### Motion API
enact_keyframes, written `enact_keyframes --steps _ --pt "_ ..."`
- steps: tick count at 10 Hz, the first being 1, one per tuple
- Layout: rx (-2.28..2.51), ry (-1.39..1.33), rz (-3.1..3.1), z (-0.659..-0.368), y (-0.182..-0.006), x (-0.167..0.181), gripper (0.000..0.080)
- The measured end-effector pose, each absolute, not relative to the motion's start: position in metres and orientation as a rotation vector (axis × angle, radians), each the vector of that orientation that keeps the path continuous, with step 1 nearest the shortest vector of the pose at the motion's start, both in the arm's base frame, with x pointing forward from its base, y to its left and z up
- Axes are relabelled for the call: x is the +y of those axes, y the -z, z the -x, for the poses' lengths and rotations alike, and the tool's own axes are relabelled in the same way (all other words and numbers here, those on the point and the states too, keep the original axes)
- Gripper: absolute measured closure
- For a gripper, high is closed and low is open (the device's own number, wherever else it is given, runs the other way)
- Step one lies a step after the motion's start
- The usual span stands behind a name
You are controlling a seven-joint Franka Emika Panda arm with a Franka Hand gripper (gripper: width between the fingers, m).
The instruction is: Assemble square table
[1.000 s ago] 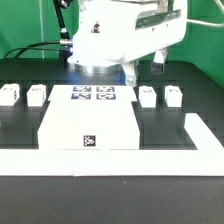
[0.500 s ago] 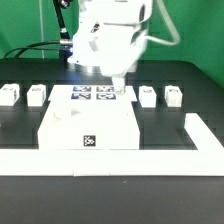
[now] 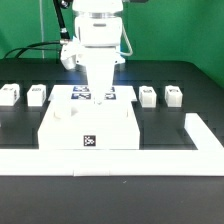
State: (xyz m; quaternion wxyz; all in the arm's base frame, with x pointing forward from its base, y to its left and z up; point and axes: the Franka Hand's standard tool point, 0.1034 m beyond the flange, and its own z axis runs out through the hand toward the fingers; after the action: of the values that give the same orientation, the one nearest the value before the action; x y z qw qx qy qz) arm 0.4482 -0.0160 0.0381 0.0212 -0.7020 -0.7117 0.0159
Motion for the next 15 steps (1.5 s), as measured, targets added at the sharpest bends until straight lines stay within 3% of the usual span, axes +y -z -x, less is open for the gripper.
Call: enact_keyframes --steps 2,4,7,9,10,11,12,15 --pt "-2.211 -0.048 2.171 -0.447 -0.035 -0.018 0.015" --pt "-2.192 -0.039 2.181 -0.438 -0.011 -0.03 0.015" --pt "-2.18 -0.036 2.192 -0.438 -0.009 -0.032 0.0162" --pt "-2.179 -0.037 2.192 -0.438 -0.008 -0.032 0.0514" --pt "-2.179 -0.037 2.192 -0.438 -0.008 -0.032 0.065" --pt "-2.179 -0.037 2.192 -0.438 -0.008 -0.032 0.065" --pt "-2.182 -0.03 2.197 -0.439 -0.009 -0.033 0.0743" --pt "-2.185 -0.022 2.201 -0.441 -0.009 -0.033 0.0743"
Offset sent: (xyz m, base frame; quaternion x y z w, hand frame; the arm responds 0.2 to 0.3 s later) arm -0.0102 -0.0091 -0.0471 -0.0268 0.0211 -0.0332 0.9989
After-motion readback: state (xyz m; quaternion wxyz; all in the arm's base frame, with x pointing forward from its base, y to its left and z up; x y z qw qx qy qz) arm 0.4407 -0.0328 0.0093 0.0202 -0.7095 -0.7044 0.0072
